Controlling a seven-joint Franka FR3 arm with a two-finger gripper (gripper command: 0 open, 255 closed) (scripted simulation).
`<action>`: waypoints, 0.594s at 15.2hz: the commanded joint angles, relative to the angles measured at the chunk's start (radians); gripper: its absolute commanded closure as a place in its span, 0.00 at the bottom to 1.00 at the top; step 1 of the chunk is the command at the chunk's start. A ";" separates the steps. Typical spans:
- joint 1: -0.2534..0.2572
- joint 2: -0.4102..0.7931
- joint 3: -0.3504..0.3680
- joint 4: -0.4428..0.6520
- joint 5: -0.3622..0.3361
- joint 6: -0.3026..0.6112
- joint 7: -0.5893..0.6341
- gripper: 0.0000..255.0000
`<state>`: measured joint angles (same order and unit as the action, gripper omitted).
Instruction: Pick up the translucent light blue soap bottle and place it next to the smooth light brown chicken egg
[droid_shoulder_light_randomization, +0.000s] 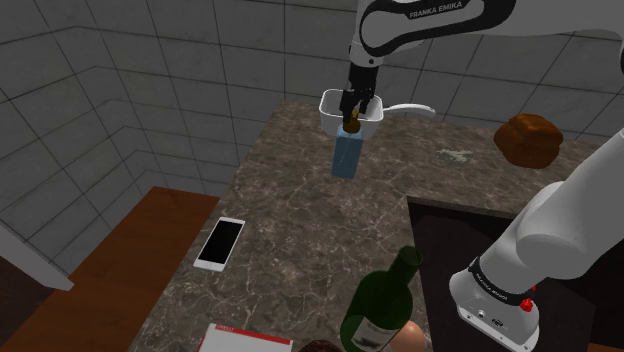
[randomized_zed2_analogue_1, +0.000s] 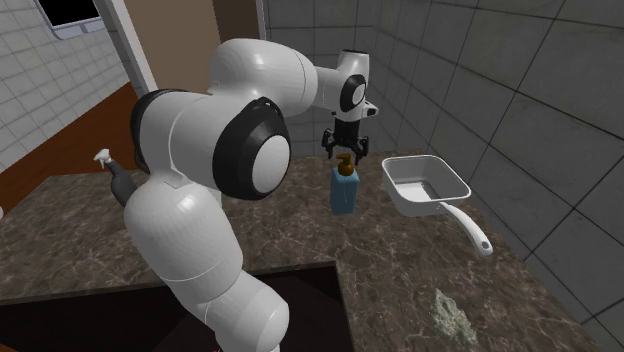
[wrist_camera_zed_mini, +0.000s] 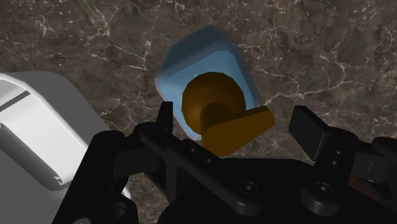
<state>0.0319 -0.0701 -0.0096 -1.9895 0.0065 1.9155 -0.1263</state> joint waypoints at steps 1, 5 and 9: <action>0.000 0.000 0.000 0.000 0.000 0.000 0.000 0.00; 0.000 0.000 0.000 0.000 0.000 0.000 0.000 1.00; 0.000 0.000 0.000 -0.001 0.000 0.001 0.000 1.00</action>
<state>0.0320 -0.0706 -0.0094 -1.9892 0.0064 1.9163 -0.1261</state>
